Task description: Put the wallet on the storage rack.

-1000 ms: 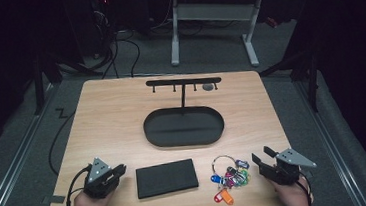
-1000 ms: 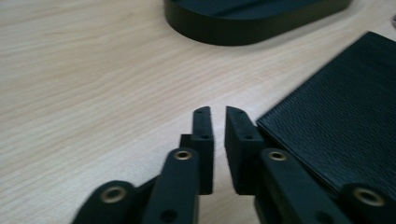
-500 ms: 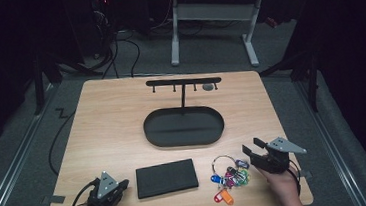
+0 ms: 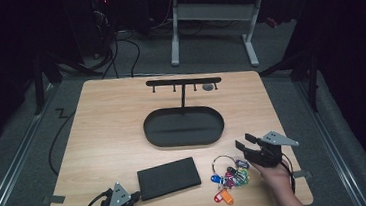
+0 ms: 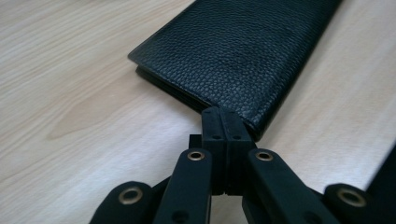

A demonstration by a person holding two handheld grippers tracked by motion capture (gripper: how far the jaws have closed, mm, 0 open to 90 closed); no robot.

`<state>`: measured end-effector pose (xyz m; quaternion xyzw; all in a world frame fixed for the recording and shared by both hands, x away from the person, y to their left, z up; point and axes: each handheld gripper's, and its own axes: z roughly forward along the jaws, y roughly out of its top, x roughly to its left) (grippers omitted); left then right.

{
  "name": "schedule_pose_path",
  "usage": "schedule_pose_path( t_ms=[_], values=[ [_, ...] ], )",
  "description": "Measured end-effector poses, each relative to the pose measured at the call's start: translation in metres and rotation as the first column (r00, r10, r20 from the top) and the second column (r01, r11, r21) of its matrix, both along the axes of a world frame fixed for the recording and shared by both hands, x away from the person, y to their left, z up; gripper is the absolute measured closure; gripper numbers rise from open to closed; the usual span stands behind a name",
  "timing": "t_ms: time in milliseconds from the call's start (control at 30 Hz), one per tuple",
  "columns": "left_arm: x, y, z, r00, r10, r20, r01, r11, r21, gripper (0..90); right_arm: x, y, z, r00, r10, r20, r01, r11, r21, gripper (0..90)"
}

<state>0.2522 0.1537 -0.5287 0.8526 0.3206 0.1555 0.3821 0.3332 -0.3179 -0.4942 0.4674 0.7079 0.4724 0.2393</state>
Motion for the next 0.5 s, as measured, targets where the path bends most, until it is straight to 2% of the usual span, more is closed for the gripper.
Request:
schedule_pose_path(
  t_ms=[167,200,233,267,300,333,400,467,500],
  values=[
    [-0.007,-0.003,0.005,0.9998,-0.011,0.019,0.011,0.9998,-0.019,90.0,0.002,0.002,0.002,1.0,-0.007,0.003,0.006,1.0,0.001,46.5],
    [-0.009,-0.001,0.012,0.9987,0.005,0.052,-0.003,0.9994,-0.033,89.7,0.001,0.002,0.002,0.9999,-0.008,0.011,0.008,0.9999,-0.006,46.4],
    [-0.009,0.003,0.017,0.9973,0.019,0.07,-0.016,0.9986,-0.05,89.3,0.0,0.002,0.003,0.9999,-0.009,0.011,0.009,0.9999,-0.014,46.5],
    [-0.008,0.007,0.022,0.9959,0.036,0.083,-0.029,0.9959,-0.085,89.3,-0.002,0.001,0.003,0.9999,-0.01,0.013,0.011,0.9997,-0.02,46.5],
    [-0.008,0.007,0.022,0.9959,0.036,0.083,-0.029,0.9959,-0.085,89.4,-0.002,0.001,0.003,0.9999,-0.01,0.013,0.011,0.9997,-0.02,46.5],
    [-0.006,0.011,0.031,0.9938,0.052,0.099,-0.037,0.9884,-0.147,89.7,-0.006,-0.001,0.003,0.9997,-0.019,0.014,0.019,0.9996,-0.023,46.7],
    [-0.003,0.008,0.034,0.9942,0.034,0.102,-0.017,0.9854,-0.17,90.0,-0.011,-0.005,0.002,0.9995,-0.03,0.007,0.031,0.9992,-0.025,46.9],
    [0.0,-0.003,0.035,0.9967,-0.012,0.081,0.027,0.9832,-0.181,90.0,-0.015,-0.01,0.001,0.9991,-0.042,0.005,0.042,0.9987,-0.027,47.1],
    [0.0,-0.003,0.035,0.9967,-0.012,0.081,0.027,0.9832,-0.181,90.0,-0.015,-0.01,0.001,0.9991,-0.042,0.005,0.042,0.9987,-0.027,47.1]
  ],
)
